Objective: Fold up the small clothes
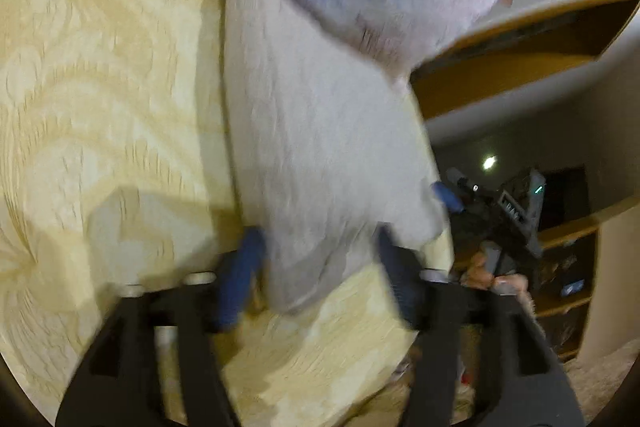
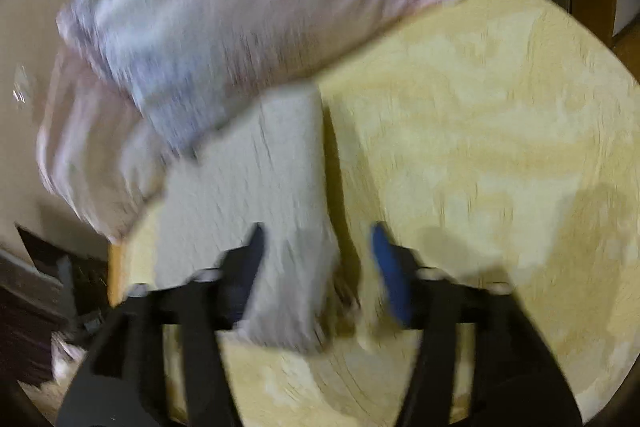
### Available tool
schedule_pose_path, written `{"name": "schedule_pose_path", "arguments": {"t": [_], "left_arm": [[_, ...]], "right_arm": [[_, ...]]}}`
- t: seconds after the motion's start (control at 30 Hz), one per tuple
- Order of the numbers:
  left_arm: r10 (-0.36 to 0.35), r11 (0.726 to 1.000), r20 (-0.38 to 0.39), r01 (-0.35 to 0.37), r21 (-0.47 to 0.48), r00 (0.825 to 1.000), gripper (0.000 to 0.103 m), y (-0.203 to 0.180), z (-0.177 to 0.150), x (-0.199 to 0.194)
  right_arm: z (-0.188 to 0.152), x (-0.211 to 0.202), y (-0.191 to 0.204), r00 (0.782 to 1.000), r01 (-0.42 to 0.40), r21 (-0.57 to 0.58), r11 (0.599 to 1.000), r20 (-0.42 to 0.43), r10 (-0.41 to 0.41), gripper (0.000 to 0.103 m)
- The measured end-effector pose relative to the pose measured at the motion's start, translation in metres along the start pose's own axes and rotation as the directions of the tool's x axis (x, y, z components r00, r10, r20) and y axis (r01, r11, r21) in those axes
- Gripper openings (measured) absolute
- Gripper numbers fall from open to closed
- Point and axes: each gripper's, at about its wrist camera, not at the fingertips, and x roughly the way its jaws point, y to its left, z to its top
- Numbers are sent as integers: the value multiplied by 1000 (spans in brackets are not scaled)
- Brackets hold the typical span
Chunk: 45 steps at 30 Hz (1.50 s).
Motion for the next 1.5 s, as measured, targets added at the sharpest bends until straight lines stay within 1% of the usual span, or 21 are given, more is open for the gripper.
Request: {"name": "schedule_pose_path", "arguments": {"t": [0.1,0.17,0.3,0.33,0.4,0.43,0.47,0.5,0.57,0.67,0.73,0.8,0.83,0.87,0.97,1.1,1.2,1.3,1.37,1.47,1.5], "left_arm": [[6,999,63,-4,-39,998,76,6,26,-6],[37,998,89,-32,-59,995,76,10,45,-2],[89,992,79,-82,-93,993,76,16,69,14],[105,991,71,-98,-92,992,76,16,73,19],[117,990,57,-112,-87,991,76,15,79,27],[120,989,50,-116,-88,991,76,15,80,29],[123,989,49,-119,-85,991,76,15,81,31],[124,989,49,-119,-83,991,76,14,82,33],[114,990,51,-109,-89,992,76,16,84,34],[106,989,37,-101,-112,994,76,18,81,46],[102,988,25,-98,-119,994,76,19,78,51],[83,989,25,-79,-125,996,76,19,75,53],[74,989,25,-70,-129,997,76,19,74,53],[62,989,24,-59,-136,998,76,21,73,54],[38,988,24,-34,-150,999,75,22,70,57],[42,989,27,-38,-141,999,75,16,68,65],[41,989,30,-37,-141,999,72,14,63,66],[42,989,35,-36,-140,999,68,14,59,66],[39,989,34,-33,-143,999,65,13,55,66],[27,988,42,-20,-153,999,55,11,53,66],[21,988,43,-14,-154,999,51,12,53,66]], "right_arm": [[32,22,4,999,-33,44,998,-1,34,63],[47,39,12,1000,-13,26,1000,-12,13,63],[67,83,18,996,23,15,1000,-88,-21,61],[68,93,20,993,33,9,999,-110,-32,55],[65,106,24,988,56,-30,998,-143,-59,26],[64,105,27,990,51,-54,997,-126,-58,12],[63,99,30,995,43,-75,996,-88,-50,9],[63,89,32,998,43,-87,995,-34,-46,8],[64,80,26,998,64,-55,996,15,-63,8],[64,98,6,989,145,11,989,-41,-145,8],[60,106,-1,991,111,49,993,-87,-106,13],[61,96,-2,995,65,78,995,-78,-59,32],[61,91,-4,996,40,95,995,-82,-32,60],[61,85,-5,997,26,102,994,-79,-18,76],[53,75,-11,994,-16,101,995,-106,27,76],[34,81,-15,982,-16,95,995,-184,33,76],[21,82,-9,975,-76,81,994,-204,92,75],[9,91,2,960,-123,65,990,-245,135,60],[4,93,12,965,-113,34,993,-233,118,51],[2,97,11,958,-147,85,985,-235,163,35],[1,95,9,956,-164,98,982,-228,182,34]]}}
